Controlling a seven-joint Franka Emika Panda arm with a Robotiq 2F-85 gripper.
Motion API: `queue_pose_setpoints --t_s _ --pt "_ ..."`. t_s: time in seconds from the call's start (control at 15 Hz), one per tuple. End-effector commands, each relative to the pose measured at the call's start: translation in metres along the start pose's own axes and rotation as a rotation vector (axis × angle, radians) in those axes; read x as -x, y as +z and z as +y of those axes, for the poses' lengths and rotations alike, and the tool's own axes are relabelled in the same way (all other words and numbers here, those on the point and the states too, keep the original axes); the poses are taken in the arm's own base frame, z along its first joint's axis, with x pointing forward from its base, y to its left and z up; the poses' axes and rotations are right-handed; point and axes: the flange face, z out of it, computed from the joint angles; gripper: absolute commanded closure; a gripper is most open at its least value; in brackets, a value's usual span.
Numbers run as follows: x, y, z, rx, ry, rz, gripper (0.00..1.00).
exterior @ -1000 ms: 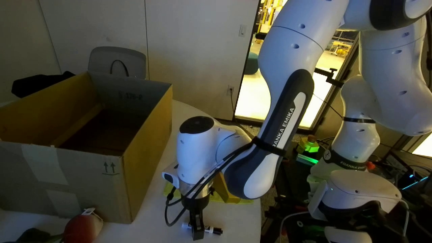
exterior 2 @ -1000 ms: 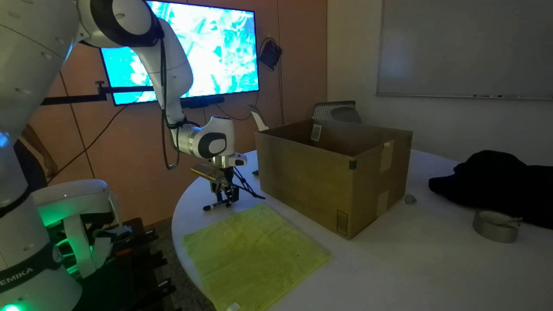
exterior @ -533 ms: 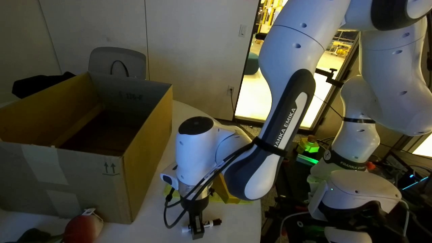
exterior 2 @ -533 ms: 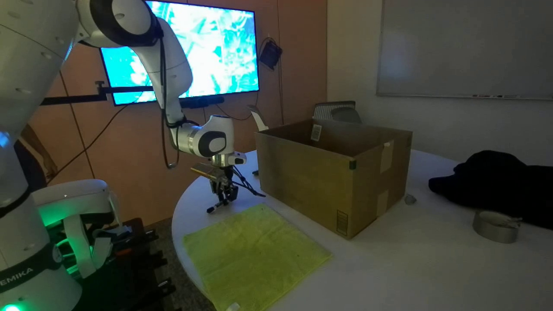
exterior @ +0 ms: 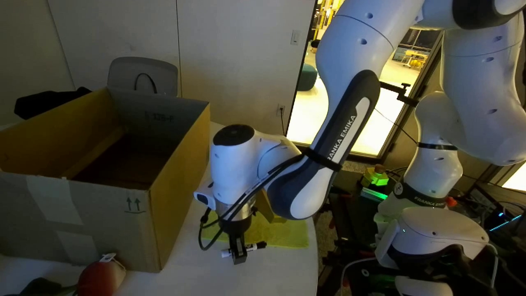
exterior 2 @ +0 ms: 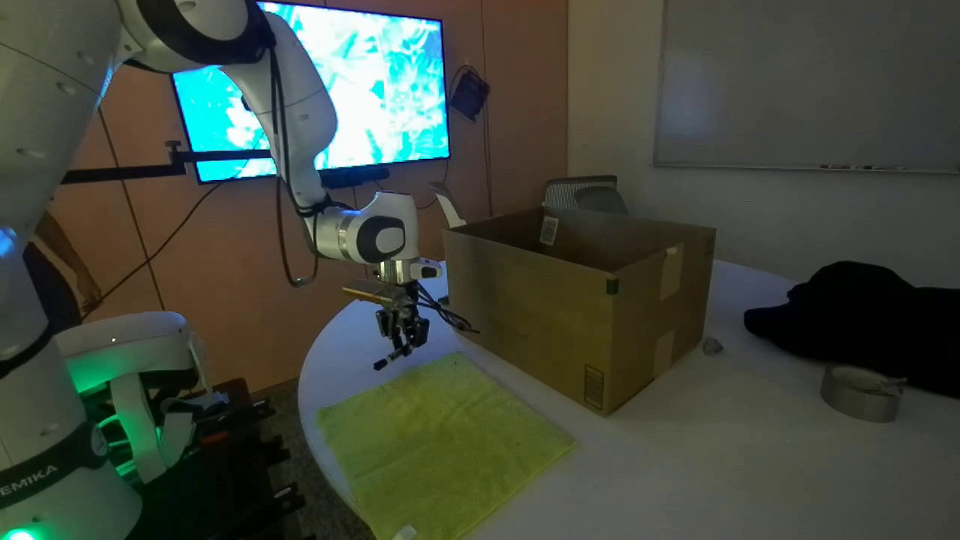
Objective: Put the marker in the yellow towel and wrap the marker, then put the towel in the box
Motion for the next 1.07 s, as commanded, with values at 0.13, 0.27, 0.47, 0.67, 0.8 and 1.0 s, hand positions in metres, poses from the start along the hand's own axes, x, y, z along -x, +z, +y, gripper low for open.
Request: queue_pose_setpoints --t_s 0.13,0.27,0.47,0.67,0.8,1.0 --pt "0.017 -0.020 0.069 0.060 0.117 0.056 0.92" --pt "0.024 -0.013 0.096 0.076 0.193 0.075 0.92" --pt "0.040 -0.004 0.131 0.098 0.292 0.088 0.92" --pt "0.057 0.005 0.154 0.124 0.370 0.079 0.92" --pt "0.067 0.010 0.168 0.141 0.410 0.062 0.92" --pt "0.076 0.021 0.179 0.155 0.427 0.022 0.92"
